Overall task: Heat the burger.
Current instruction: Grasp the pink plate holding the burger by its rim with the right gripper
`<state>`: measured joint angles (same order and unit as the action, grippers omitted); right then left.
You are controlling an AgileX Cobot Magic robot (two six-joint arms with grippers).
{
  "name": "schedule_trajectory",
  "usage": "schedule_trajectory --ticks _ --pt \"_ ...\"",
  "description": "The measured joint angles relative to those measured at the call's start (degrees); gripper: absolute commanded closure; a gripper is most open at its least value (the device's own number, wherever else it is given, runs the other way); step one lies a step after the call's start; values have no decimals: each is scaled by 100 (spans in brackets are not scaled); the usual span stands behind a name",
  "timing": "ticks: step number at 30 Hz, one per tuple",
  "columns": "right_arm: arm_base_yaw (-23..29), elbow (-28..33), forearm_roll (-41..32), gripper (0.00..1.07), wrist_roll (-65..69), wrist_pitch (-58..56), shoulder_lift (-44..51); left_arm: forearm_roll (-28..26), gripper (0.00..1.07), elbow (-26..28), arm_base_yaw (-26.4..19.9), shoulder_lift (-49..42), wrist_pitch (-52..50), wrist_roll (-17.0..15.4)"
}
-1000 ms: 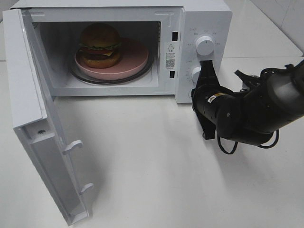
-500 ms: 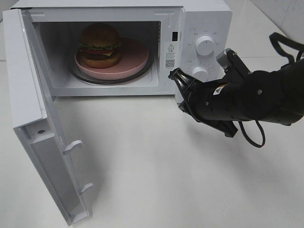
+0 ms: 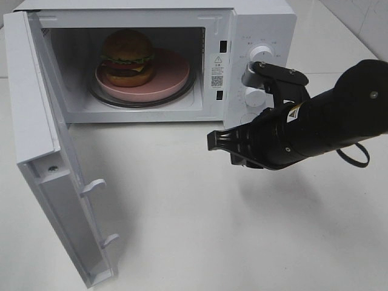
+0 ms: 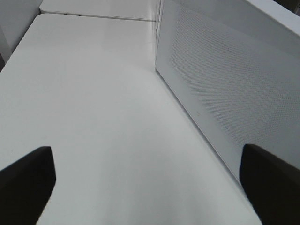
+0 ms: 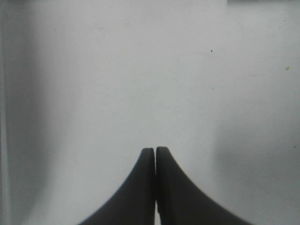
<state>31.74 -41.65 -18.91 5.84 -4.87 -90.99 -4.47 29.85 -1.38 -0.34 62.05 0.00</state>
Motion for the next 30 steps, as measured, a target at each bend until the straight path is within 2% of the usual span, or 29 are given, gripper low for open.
schedule_trajectory --ticks 2,4,7,9,12,14,17,19,20,22,23,25,26,27,28,30 --pt "0 0 183 103 -23 -132 74 0 7 0 0 0 0 0" --pt "0 0 917 103 -92 -642 355 0 7 0 0 0 0 0" --pt "0 0 1129 103 -115 -791 424 0 7 0 0 0 0 0" --pt "0 0 1891 103 -292 -1381 636 0 7 0 0 0 0 0" --pt "0 0 2000 103 -384 -1507 676 0 7 0 0 0 0 0" --pt "0 -17 2349 103 -1243 -2063 808 0 7 0 0 0 0 0" --pt "0 -57 2389 103 -1547 -2246 819 0 7 0 0 0 0 0" --pt "0 -229 2458 102 -2544 -2779 842 0 7 0 0 0 0 0" --pt "0 -229 2458 102 -2544 -2779 842 0 7 0 0 0 0 0" --pt "0 -481 2469 102 -4137 -3231 854 0 7 0 0 0 0 0" --pt "0 -481 2469 102 -4137 -3231 854 0 7 0 0 0 0 0" --pt "0 -607 2475 100 -5575 -3323 854 0 7 0 0 0 0 0" --pt "0 -607 2475 100 -5575 -3323 854 0 7 0 0 0 0 0" --pt "0 -682 2492 99 -6371 -3335 854 0 7 0 0 0 0 0" --pt "0 -682 2492 99 -6371 -3335 854 0 7 0 0 0 0 0" --pt "0 -779 2498 98 -7334 -3335 854 0 7 0 0 0 0 0"
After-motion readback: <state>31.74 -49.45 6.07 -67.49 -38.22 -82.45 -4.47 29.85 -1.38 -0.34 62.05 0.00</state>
